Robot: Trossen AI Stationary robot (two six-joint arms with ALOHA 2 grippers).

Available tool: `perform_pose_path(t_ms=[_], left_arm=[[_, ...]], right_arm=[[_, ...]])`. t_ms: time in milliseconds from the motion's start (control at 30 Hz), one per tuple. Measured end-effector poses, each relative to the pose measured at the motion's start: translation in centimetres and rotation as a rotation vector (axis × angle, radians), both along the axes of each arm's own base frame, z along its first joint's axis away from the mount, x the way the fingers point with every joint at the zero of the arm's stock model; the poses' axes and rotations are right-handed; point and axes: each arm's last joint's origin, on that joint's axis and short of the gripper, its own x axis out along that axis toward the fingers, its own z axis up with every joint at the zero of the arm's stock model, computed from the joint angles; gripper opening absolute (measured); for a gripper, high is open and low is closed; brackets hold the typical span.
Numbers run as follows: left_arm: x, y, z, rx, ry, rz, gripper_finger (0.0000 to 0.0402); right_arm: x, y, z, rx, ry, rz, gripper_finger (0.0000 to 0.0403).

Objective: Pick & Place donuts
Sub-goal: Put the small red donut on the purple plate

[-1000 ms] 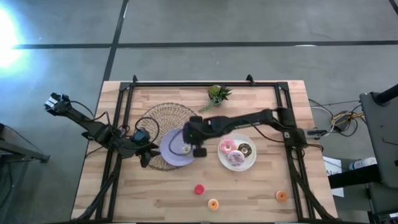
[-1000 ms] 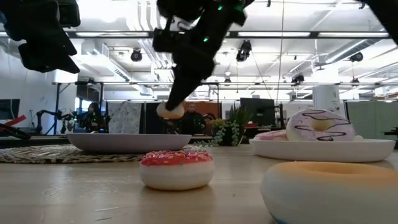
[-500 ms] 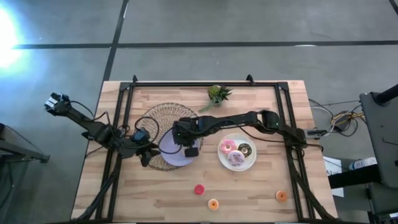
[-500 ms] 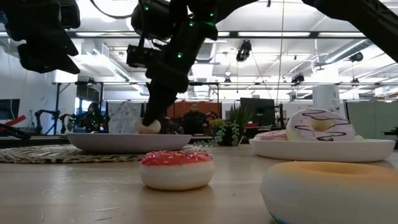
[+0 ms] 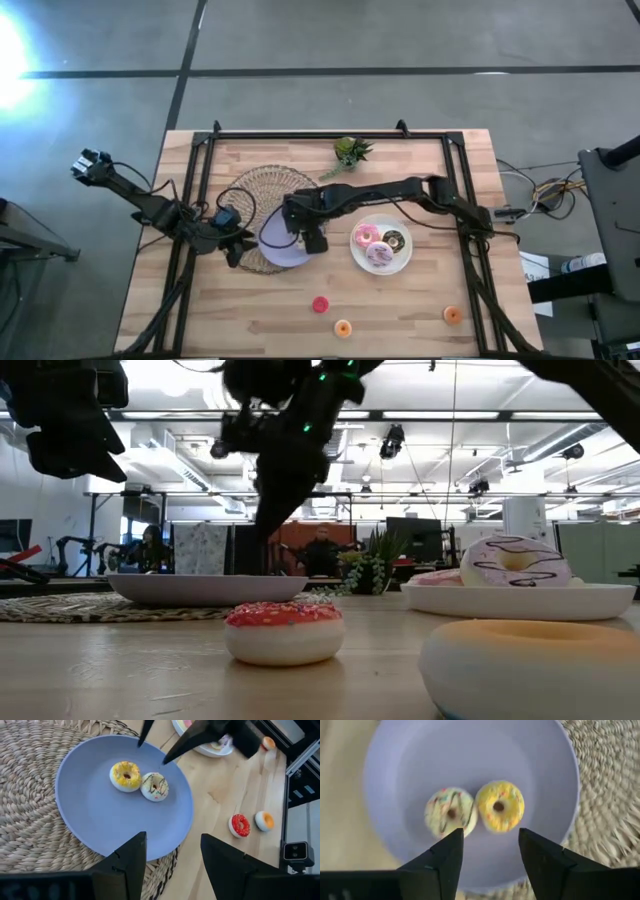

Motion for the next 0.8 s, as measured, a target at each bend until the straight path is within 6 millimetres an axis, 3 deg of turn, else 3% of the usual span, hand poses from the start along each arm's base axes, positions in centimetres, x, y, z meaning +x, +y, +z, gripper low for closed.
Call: perform_pose_path(t_ms=[233, 400, 500, 667, 800], left_arm=[[0.0, 0.1, 0.0, 0.035, 0.000, 0.000, 0.0162], [0.0, 0.1, 0.0, 0.064, -0.003, -0.007, 0.0162], [0.0, 0.1, 0.0, 0.085, -0.002, -0.024, 0.0162], [0.0, 0.1, 0.0, 0.109, -0.001, -0.042, 0.0162], [0.0, 0.1, 0.0, 0.103, 0.000, -0.041, 0.0162]], right_arm=[[-3.9, 2.7, 3.1, 0.042, -0.070, -0.001, 0.0182], [-8.4, 5.7, 3.0, 0.108, -0.059, -0.047, 0.0180], [-10.0, 8.5, 2.4, 0.147, -0.075, -0.022, 0.0182], [-10.0, 13.0, 1.4, 0.192, -0.168, 0.076, 0.0187], [-8.8, 15.0, -0.5, 0.225, -0.144, 0.053, 0.0187]])
